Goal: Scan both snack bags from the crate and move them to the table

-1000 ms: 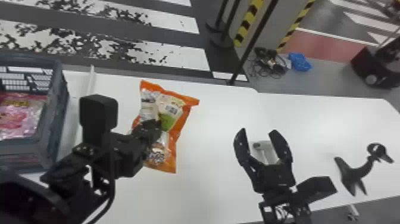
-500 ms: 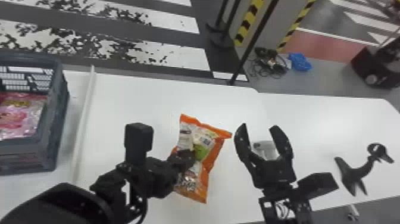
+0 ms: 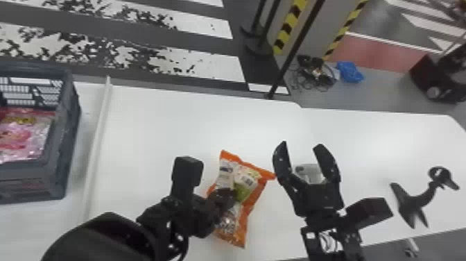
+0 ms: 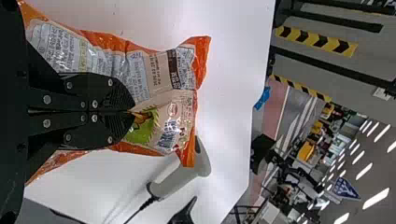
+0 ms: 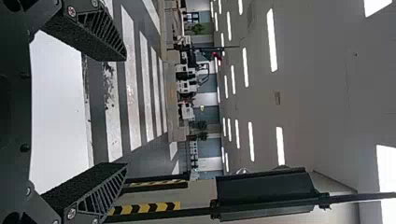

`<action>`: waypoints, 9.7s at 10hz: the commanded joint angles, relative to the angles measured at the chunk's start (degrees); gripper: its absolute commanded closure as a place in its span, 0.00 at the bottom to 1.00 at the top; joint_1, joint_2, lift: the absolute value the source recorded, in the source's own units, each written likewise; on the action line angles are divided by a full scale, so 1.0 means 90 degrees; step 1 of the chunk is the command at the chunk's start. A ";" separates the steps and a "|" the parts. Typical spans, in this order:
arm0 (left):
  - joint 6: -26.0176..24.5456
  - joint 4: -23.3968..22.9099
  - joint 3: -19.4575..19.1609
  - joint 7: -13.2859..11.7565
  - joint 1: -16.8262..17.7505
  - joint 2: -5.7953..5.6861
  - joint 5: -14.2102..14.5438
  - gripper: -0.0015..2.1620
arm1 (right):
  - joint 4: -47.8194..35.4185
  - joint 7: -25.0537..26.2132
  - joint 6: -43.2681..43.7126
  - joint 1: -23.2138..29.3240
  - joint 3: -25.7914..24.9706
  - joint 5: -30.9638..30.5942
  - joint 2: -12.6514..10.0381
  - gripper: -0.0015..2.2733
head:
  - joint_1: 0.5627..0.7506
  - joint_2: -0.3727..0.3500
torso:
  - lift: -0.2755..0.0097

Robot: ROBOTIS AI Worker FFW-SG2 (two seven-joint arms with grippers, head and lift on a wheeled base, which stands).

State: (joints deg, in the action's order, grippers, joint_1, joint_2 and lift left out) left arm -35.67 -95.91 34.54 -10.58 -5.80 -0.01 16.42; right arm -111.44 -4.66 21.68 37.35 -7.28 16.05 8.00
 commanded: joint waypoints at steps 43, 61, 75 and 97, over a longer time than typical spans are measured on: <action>0.1273 -0.3913 -0.5234 0.0042 -0.3057 -0.0927 0.0578 0.02 | 0.3398 -0.0557 0.0350 -0.1376 0.1444 0.0385 -0.0020 0.99 | 0.70 0.66 | 0.66; 0.1409 -0.3786 -0.4814 0.0033 -0.3067 -0.0936 0.0294 0.02 | 0.1992 -0.0547 -0.1545 -0.1503 0.1112 0.0219 -0.0166 0.99 | 0.70 0.56 | 0.66; 0.1527 -0.3620 -0.4678 -0.0006 -0.2920 -0.0966 0.0275 0.02 | 0.1240 -0.0166 -0.1291 -0.0976 0.0555 0.0268 -0.0244 0.82 | 0.70 0.46 | 0.66; 0.1507 -0.3444 -0.4492 -0.0153 -0.2735 -0.1132 0.0402 0.02 | 0.3945 -0.2061 -0.2209 -0.1943 -0.1779 -0.0309 0.0938 0.93 | 0.70 0.03 | 0.66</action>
State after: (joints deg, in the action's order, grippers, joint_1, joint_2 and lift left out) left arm -22.11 -126.89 -6.05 -11.95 -30.37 -10.27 20.04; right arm -75.99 -23.20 1.81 19.94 -23.29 13.14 16.47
